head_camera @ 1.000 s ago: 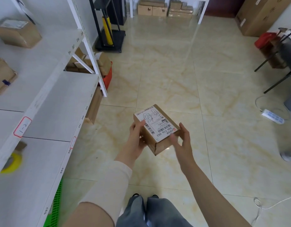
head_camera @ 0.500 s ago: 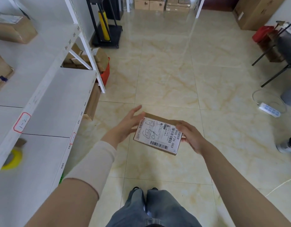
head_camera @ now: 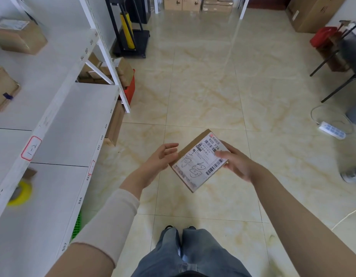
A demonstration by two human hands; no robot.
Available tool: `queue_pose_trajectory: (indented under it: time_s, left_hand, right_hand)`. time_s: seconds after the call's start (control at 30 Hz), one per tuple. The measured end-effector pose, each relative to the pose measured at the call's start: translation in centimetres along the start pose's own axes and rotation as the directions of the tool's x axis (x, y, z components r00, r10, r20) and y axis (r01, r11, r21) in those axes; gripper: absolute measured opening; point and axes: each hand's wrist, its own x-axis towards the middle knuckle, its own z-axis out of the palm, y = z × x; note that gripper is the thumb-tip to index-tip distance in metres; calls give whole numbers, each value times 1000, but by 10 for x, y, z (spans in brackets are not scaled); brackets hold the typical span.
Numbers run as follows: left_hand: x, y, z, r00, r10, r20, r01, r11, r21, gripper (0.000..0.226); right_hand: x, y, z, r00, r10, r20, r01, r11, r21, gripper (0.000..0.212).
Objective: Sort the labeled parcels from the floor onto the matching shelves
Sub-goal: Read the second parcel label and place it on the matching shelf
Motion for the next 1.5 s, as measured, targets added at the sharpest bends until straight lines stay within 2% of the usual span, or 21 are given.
queue_pose_trajectory:
  time_s: [0.07,0.17,0.23,0.37,0.43,0.5,0.6,0.8,1.07,1.3,1.5]
  left_hand:
    - [-1,6,0,994,-19,111,10,997,80,64]
    - [-1,8,7,976,-70,205,49,993,106,71]
    - [0,7,9,986,-53,159,48,998,32,73]
    - [6,0,16,1000,16,-16,-18,988,-154,81]
    - [10,-2,23,993,21,-112,-48,970,-239,80]
    - [14,-3,31,984,18,-176,-70,953,-293,79]
    - [18,-4,45,978,44,-202,-109,940,-324,80]
    - [20,-9,67,962,83,-262,-178,914,-364,77]
    - [27,-13,75,949,93,-301,-204,910,-361,71]
    - [39,-16,83,958,72,-279,-170,923,-346,68]
    - [60,-20,101,965,43,-259,-130,936,-328,77]
  right_hand:
    - [3,-10,-4,996,42,76,-36,996,-80,77]
    - [5,-24,-3,991,61,122,-47,992,-116,62]
    - [7,-25,1,998,14,69,-8,996,-90,61]
    - [10,-5,18,979,-92,-184,104,993,60,72]
    - [9,7,30,977,-91,-192,115,986,117,83]
    - [6,15,45,977,-94,-192,129,975,183,81]
    - [4,22,62,958,-115,-264,185,948,260,77]
    - [0,14,75,873,-92,-479,299,876,378,71]
    - [3,20,76,851,-68,-521,300,876,377,49]
    - [4,26,64,853,-58,-518,284,885,370,49]
    - [8,36,39,848,-22,-529,263,885,385,50]
